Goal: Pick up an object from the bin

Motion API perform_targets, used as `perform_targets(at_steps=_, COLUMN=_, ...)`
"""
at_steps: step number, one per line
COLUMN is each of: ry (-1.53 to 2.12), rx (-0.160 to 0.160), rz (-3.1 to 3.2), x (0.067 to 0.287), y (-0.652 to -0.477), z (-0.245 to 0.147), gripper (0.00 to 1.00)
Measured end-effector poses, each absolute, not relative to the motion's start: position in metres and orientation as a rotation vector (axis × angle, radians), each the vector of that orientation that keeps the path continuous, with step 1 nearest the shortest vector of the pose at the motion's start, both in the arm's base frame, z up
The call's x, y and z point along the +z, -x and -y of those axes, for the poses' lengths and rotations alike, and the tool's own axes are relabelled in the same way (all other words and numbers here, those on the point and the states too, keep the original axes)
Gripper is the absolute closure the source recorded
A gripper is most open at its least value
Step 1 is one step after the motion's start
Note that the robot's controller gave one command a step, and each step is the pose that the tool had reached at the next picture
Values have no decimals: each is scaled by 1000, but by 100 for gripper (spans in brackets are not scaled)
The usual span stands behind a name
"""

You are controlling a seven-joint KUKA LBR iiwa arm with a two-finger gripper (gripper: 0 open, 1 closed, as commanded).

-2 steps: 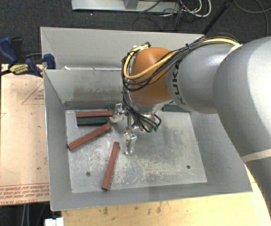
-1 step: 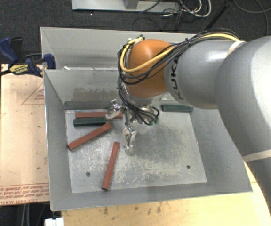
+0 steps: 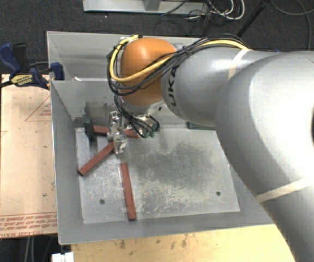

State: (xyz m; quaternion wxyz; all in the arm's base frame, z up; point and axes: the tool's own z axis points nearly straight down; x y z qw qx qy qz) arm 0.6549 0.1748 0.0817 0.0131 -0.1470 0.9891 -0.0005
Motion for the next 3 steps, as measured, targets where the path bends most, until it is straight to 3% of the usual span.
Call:
perform_targets(at_steps=1, ry=458, rx=-1, rz=-3081, x=82, y=-655, z=-175, gripper=100)
perform_targets(at_steps=2, ry=444, rx=3, rz=-3101, x=240, y=-644, z=-188, gripper=100)
perform_targets(at_steps=3, ry=445, rx=2, rz=-3105, x=238, y=-643, z=-188, gripper=100)
